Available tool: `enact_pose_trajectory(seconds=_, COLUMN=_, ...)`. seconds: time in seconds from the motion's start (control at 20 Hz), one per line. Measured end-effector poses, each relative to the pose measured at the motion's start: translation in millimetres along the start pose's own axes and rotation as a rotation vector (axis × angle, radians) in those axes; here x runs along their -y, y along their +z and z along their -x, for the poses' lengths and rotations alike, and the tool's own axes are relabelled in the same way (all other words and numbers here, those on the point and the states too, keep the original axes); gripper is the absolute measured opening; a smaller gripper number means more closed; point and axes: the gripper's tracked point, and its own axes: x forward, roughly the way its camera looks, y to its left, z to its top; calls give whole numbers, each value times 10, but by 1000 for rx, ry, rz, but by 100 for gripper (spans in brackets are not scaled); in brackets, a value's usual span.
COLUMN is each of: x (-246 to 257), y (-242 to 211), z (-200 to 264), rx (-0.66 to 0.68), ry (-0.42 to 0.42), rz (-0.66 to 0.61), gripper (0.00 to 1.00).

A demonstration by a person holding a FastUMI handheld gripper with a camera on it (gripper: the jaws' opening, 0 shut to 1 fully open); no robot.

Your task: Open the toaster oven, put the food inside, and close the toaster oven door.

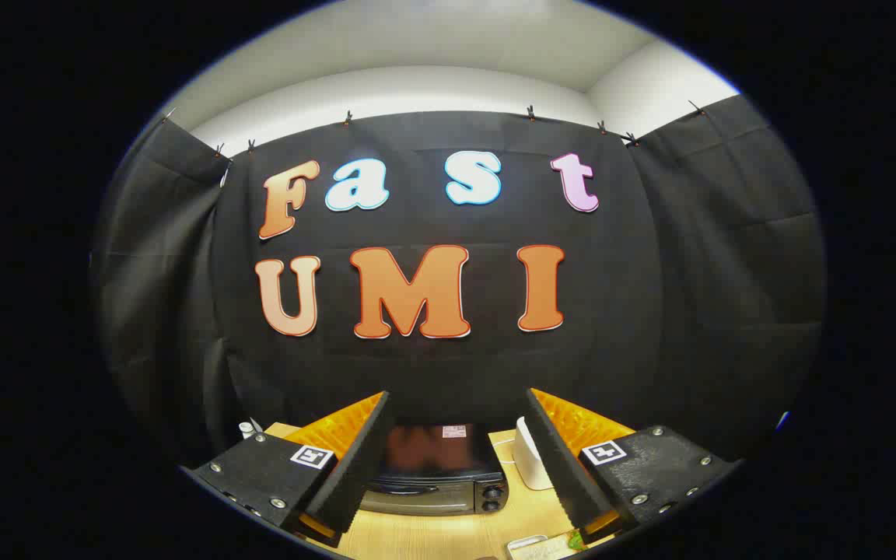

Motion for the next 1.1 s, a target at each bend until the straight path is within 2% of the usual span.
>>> enact_pose_trajectory(seconds=0.25, x=42, y=145, z=107, rx=35, ry=-57, rz=39, gripper=100)
enact_pose_trajectory(seconds=0.8, x=-15, y=163, z=266, rx=30, ry=-44, rz=14, gripper=100)
enact_pose_trajectory(seconds=1.1, x=-125, y=-75, z=124, rx=85, ry=-50, rz=13, gripper=100)
